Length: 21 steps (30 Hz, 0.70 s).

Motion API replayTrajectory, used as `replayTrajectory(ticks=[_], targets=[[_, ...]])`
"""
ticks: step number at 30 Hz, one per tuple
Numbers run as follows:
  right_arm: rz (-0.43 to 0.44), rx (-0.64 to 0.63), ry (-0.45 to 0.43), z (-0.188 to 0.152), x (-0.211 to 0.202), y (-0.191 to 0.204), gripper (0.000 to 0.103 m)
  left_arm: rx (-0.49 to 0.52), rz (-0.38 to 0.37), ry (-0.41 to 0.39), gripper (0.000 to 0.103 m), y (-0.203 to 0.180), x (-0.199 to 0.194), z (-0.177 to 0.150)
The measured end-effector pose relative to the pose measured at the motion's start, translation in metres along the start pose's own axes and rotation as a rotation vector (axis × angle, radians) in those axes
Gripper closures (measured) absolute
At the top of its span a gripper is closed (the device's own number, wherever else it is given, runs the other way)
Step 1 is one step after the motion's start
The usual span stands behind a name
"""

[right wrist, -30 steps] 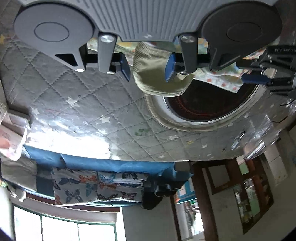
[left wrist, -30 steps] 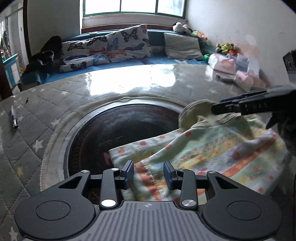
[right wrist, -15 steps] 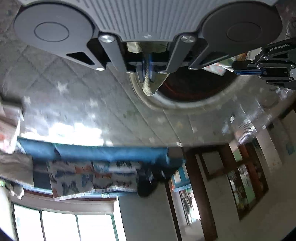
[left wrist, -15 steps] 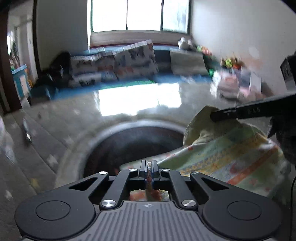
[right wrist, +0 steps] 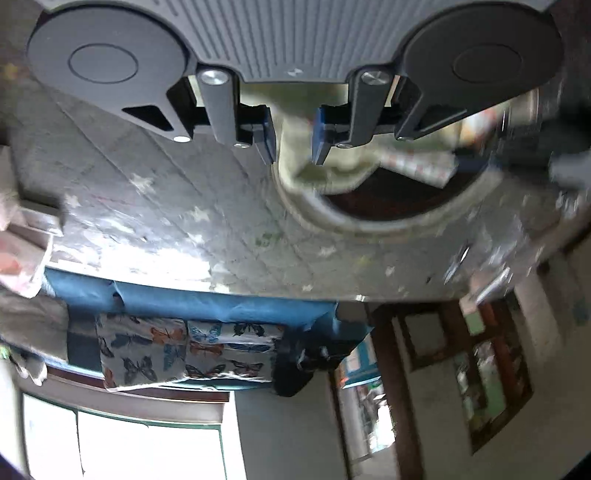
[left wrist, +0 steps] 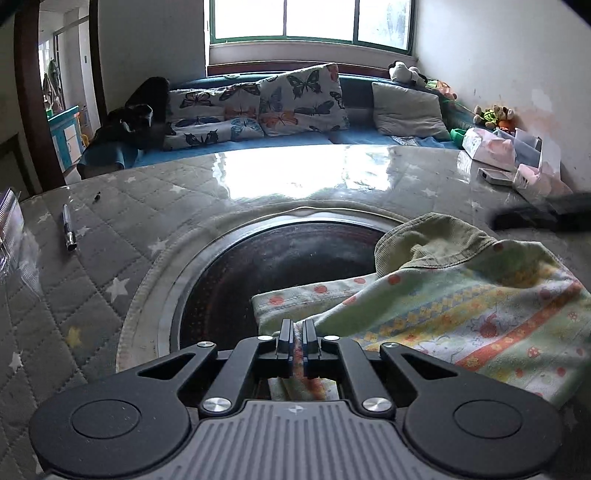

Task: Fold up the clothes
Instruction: 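Lift the corduroy end with both grippers and fold it over the shirt, then release the folded end with both grippers and smooth the bundle flat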

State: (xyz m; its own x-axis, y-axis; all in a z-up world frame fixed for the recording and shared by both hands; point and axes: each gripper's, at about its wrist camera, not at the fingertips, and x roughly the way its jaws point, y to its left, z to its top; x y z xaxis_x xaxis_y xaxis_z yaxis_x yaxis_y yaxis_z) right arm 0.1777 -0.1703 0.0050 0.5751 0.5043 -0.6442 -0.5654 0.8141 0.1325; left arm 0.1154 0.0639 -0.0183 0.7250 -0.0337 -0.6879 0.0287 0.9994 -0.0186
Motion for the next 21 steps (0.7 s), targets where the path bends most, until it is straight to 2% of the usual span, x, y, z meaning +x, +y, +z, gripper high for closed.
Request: replayTrajectory(ticks=[3,6,11,15,20,21], targets=[[0.001,-0.025,0.033,-0.023,-0.015,0.004,0.082,-0.003,0.004,0.002,0.098,-0.001,0.001,0.0],[-0.026,0.004,0.057,-0.04,-0.012,-0.003,0.083,0.002,0.01,0.006,0.097,-0.003,0.001,0.0],[-0.091,0.09,0.003,-0.036,-0.01,-0.027,0.083,0.006,0.02,0.014,0.096,-0.003,0.001,0.001],[-0.134,0.109,-0.009,-0.037,-0.017,-0.039,0.069,0.007,0.02,0.016,0.095,-0.003,0.001,0.001],[-0.136,0.166,0.014,-0.048,-0.017,-0.054,0.07,0.008,0.019,0.019,0.095,-0.003,0.002,0.001],[-0.129,0.17,0.014,-0.048,-0.016,-0.054,0.076,0.01,0.02,0.02,0.095,-0.003,0.001,0.001]])
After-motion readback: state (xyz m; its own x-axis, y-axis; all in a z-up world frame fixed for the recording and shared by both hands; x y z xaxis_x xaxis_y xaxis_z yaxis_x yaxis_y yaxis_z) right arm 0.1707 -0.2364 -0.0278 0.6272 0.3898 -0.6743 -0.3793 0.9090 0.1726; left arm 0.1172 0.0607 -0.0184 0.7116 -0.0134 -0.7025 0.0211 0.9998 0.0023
